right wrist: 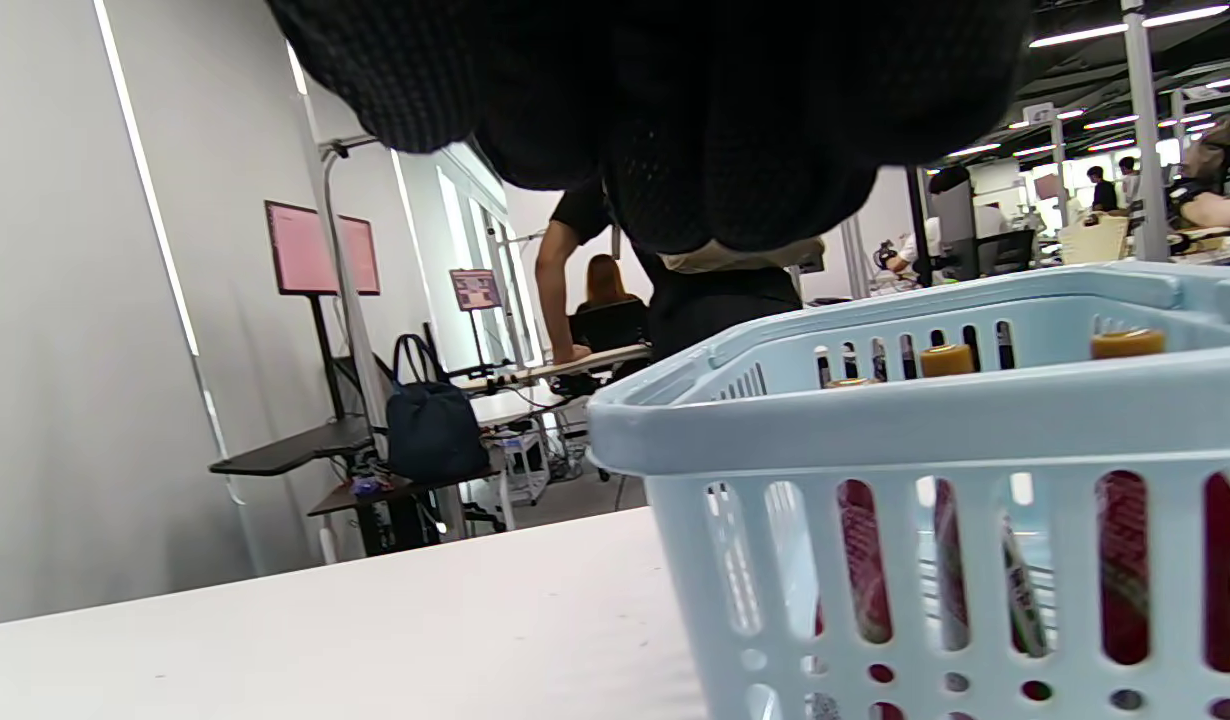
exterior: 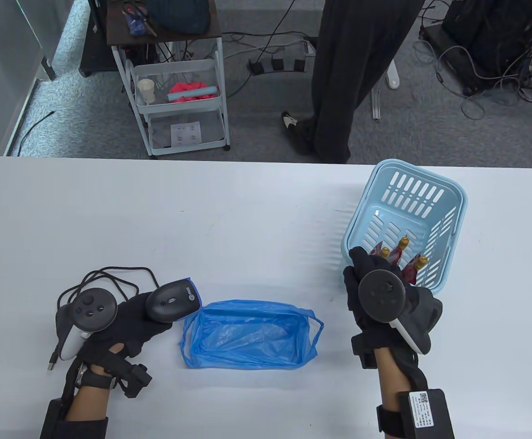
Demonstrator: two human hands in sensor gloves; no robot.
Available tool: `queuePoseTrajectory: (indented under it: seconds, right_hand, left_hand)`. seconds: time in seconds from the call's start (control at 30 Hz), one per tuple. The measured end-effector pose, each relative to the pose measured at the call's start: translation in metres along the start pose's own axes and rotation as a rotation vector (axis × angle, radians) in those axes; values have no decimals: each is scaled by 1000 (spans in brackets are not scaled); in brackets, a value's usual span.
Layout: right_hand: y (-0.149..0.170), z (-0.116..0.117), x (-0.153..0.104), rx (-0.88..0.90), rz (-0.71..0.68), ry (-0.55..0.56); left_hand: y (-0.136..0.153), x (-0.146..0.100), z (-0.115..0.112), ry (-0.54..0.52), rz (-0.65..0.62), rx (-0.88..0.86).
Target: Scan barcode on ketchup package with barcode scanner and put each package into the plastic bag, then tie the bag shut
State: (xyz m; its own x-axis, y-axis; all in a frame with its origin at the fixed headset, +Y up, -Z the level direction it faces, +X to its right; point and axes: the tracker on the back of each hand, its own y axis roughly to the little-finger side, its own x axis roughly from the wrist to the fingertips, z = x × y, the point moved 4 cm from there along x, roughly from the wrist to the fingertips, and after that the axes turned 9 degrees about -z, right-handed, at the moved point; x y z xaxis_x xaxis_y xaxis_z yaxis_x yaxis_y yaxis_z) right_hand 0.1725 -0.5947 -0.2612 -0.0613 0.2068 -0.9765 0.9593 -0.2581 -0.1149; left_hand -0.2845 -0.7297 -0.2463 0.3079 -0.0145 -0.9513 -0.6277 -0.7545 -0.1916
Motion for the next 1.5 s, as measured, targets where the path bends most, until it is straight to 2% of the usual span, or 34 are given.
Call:
queuePoseTrajectory:
  seconds: [0.23,0.43,0.67,1.1,1.5]
  right_hand:
    - [16,6,21,-65,113,-38]
    - [33,23,35,-94,224,-156]
    - [52,39,45,-119,323,-218]
    - [57,52,60,-218,366,-297]
    - [53,56,66,-249,375,-281]
  left_hand:
    - [2,0,-1,7,10,4]
    - [3,2,-4,31,20,14]
    - [3,4,-7,49,28,33]
    - [5,4,-7,46,36,33]
    - [5,4,-7,44,37,38]
